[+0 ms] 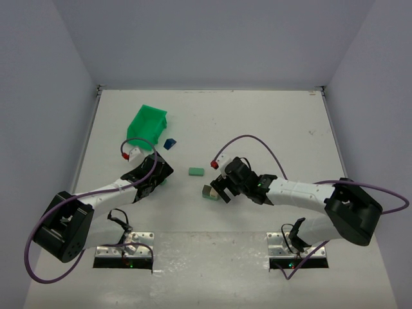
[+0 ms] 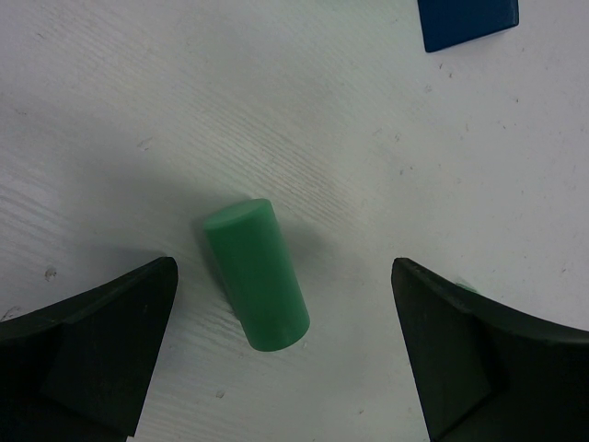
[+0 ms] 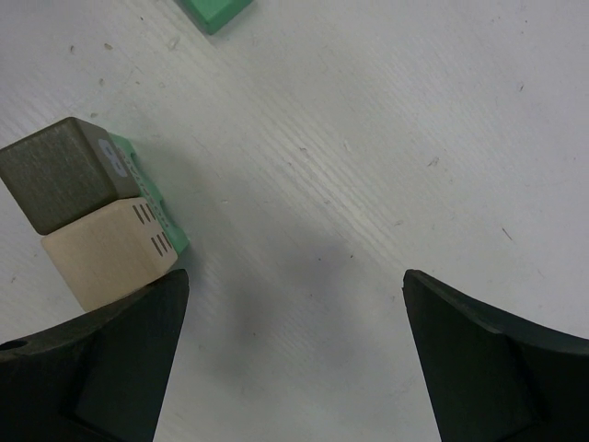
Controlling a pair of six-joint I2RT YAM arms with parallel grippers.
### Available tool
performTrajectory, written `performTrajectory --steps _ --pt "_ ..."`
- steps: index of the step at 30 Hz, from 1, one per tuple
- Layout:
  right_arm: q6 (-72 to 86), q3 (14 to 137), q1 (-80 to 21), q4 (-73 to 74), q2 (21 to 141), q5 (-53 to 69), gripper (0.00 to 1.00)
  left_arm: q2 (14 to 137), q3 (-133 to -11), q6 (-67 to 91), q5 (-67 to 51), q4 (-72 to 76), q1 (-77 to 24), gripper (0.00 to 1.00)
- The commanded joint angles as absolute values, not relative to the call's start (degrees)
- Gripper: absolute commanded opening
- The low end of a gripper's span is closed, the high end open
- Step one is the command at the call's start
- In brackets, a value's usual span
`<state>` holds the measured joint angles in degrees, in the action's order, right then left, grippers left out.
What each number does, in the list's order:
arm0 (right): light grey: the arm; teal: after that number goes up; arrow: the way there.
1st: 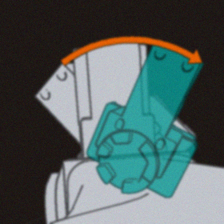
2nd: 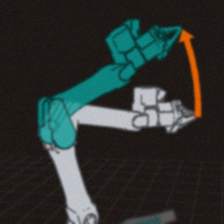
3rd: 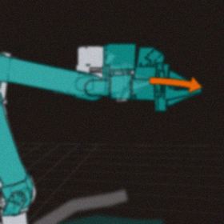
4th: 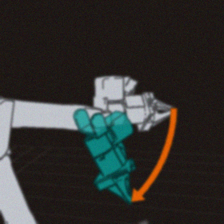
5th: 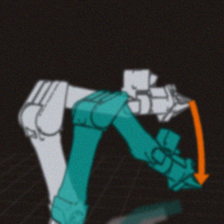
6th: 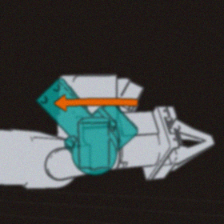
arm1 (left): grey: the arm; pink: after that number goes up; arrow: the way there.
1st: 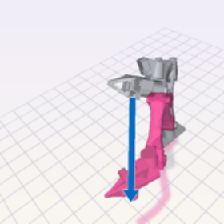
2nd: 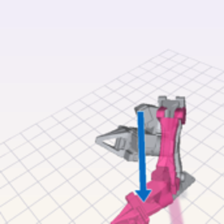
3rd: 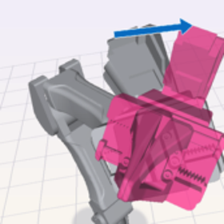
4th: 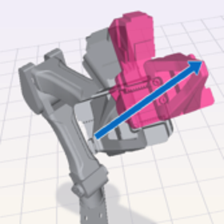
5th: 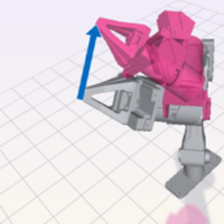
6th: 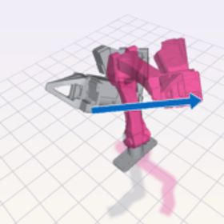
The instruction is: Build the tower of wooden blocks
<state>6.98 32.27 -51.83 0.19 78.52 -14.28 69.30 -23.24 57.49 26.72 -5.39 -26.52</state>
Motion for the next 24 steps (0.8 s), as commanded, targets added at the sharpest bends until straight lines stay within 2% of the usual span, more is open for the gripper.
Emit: performTrajectory --steps 1,11,17,24 --pt "7.86 33.89 -51.50 -2.81 78.35 -13.73 0.99 68.20 -25.17 57.25 26.95 -3.78 -26.54 1.00" --pt "9.03 33.88 -51.42 -0.18 76.94 -16.00 0.99 68.18 -25.31 57.06 26.61 -3.80 -26.54 1.00" --pt "11.15 33.74 -51.42 6.34 70.43 -20.86 0.99 66.48 -25.15 56.43 25.93 -3.87 -26.62 1.00" --pt "7.72 36.89 -51.47 6.04 64.83 -21.65 0.99 63.48 -24.58 58.47 27.25 -5.63 -26.96 1.00"
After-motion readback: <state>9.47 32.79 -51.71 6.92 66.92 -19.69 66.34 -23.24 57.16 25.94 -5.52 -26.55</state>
